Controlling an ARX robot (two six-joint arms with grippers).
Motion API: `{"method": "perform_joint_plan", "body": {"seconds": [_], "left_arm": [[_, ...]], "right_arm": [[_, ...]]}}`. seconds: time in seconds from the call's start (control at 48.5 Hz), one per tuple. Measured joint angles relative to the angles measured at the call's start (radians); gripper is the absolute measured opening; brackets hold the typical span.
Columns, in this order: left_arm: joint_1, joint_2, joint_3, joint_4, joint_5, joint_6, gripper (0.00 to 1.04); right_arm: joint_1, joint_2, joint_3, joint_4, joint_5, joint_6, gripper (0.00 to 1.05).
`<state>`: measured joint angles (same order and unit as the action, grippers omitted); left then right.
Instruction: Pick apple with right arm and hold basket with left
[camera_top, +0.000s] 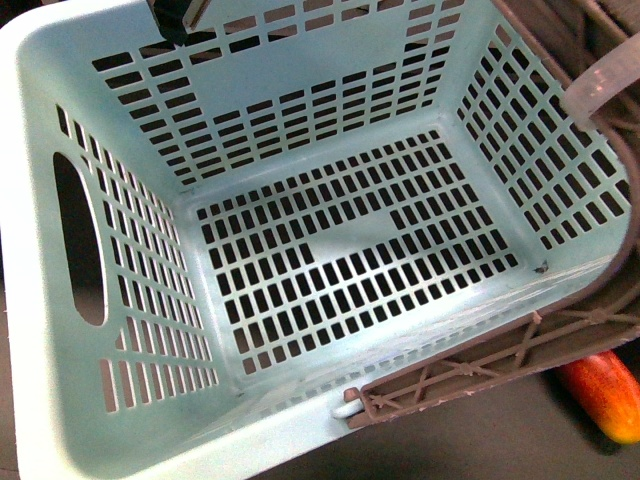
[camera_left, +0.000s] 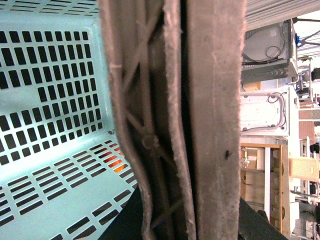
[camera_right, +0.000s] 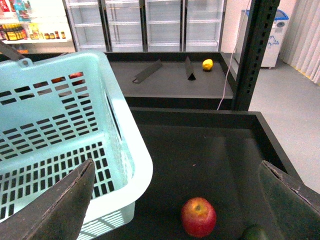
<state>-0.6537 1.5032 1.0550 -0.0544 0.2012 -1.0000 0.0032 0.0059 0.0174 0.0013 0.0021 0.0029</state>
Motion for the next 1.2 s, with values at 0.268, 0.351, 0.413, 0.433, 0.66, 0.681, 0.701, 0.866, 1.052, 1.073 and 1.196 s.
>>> {"method": "perform_joint_plan", "body": {"seconds": [0.268,0.351,0.413,0.433,0.66,0.681,0.701,0.866,1.052,1.073,1.196], "left_arm": [[-0.013,0.0,0.019,0.002,-0.021,0.015,0.18],[-0.013,0.0,0.019,0.002,-0.021,0.016,0.18],[-0.013,0.0,0.019,0.002,-0.021,0.016,0.18],[-0.013,0.0,0.019,0.002,-0.021,0.016,0.18],[-0.014,0.0,0.019,0.002,-0.02,0.016,0.18],[-0.014,0.0,0.019,0.002,-0.021,0.016,0.18],[-0.014,0.0,0.019,0.002,-0.021,0.016,0.18],[-0.015,0.0,0.02,0.002,-0.021,0.017,0.18],[-0.016,0.0,0.021,0.002,-0.019,0.016,0.18],[-0.016,0.0,0.021,0.002,-0.02,0.018,0.18],[-0.016,0.0,0.022,0.002,-0.019,0.018,0.18]], "right_arm": [[0.0,0.0,0.0,0.0,0.0,0.0,0.96],[0.0,0.0,0.0,0.0,0.0,0.0,0.96],[0.0,0.0,0.0,0.0,0.0,0.0,0.96],[0.0,0.0,0.0,0.0,0.0,0.0,0.96],[0.0,0.0,0.0,0.0,0.0,0.0,0.96],[0.0,0.0,0.0,0.0,0.0,0.0,0.96],[0.0,0.0,0.0,0.0,0.0,0.0,0.96],[-0.015,0.267,0.162,-0.409,0.115,0.344,0.96],[-0.079,0.302,0.184,-0.377,0.059,0.454,0.96],[-0.094,0.307,0.188,-0.369,0.049,0.455,0.96],[-0.212,0.403,0.195,-0.291,-0.032,0.427,0.96]]}}
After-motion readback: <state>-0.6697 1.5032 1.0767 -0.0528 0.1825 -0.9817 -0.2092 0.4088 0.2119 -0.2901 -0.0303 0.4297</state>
